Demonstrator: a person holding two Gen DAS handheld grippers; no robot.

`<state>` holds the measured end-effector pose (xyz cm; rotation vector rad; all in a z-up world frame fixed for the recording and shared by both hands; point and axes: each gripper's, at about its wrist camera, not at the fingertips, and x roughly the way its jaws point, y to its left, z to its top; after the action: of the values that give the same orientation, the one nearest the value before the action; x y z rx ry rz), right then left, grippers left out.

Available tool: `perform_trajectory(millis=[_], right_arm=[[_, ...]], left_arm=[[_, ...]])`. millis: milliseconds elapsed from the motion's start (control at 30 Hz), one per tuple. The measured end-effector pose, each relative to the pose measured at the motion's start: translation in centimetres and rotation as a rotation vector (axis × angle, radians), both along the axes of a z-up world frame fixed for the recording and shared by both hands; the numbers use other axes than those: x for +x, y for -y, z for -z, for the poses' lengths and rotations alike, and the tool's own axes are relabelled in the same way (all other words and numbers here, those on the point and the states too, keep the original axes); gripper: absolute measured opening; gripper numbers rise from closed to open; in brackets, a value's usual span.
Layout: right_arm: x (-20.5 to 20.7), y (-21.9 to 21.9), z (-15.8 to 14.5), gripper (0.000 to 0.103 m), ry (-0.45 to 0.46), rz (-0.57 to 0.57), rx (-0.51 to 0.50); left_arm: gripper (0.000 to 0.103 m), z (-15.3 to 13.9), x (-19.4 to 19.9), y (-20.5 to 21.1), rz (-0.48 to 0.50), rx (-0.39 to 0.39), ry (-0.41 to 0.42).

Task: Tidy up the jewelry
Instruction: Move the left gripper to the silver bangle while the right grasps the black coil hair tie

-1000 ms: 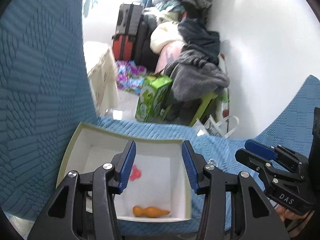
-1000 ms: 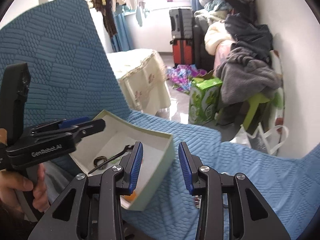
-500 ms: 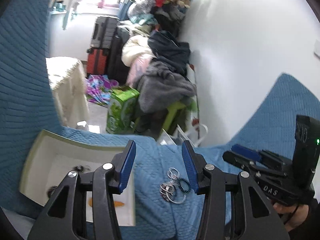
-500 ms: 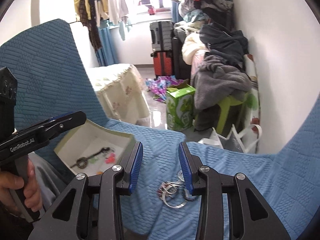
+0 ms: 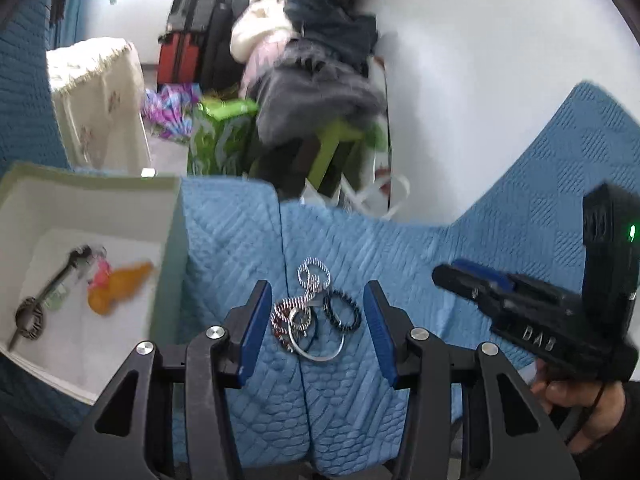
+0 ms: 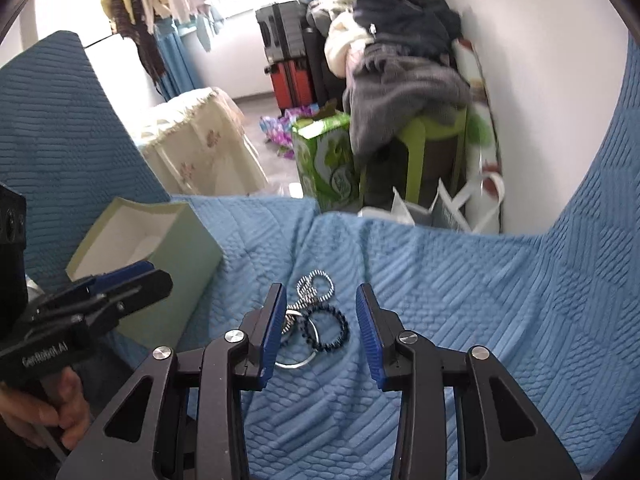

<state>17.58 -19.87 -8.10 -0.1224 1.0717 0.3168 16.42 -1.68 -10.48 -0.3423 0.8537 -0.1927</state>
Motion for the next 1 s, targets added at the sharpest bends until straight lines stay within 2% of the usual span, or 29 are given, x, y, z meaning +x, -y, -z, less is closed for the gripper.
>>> perform_trajectory(millis=[100,233,267,333,400,500,600,733,1000], right_arm=[[0.8,0.5,1.6,0.022,-0.052,0.015,0.001],[1.9,0.5,3.7,0.021,-0.119,0.021,0.006],[2.2,0.3,4.4,0.020,-0.137,0.019,-0.001],[2.7,0.1,5.7,0.018,-0.177,0.012,-0.008],[3.2,0.1,7.0,0.017,-0.206,0.026,-0.020],[3.9,0.4,9.3,0.017,-0.269,0.048,-0.047],[4.0,0.7,11.2,0.017,-0.318,0.059,-0.086],[4.1,0.6,12.3,0.017,-0.320,0.056,-0.133],[3.8,-0.5,12.5,0.016,-0.273,0.017,-0.199]], left_arm=[[0.048,2.4,0.9,0.6,0.028,-0.003,-0.071],[0.048,5.1,1.7,1.0,0.044,-0.003,-0.155],[0.046,5.6,1.9,1.0,0.044,-0.008,-0.169],[0.029,6.6,2.4,0.8,0.045,-0.033,-0.206],[0.029,7.3,2.7,0.8,0.049,-0.056,-0.229],[0.028,8.2,3.1,1.1,0.049,-0.023,-0.248],[0.021,9.1,3.5,1.3,0.059,-0.032,-0.275],[0.019,9.4,4.0,1.2,0.055,-0.038,-0.271],[0.019,9.5,4.8,0.2,0.037,-0.070,-0.269]])
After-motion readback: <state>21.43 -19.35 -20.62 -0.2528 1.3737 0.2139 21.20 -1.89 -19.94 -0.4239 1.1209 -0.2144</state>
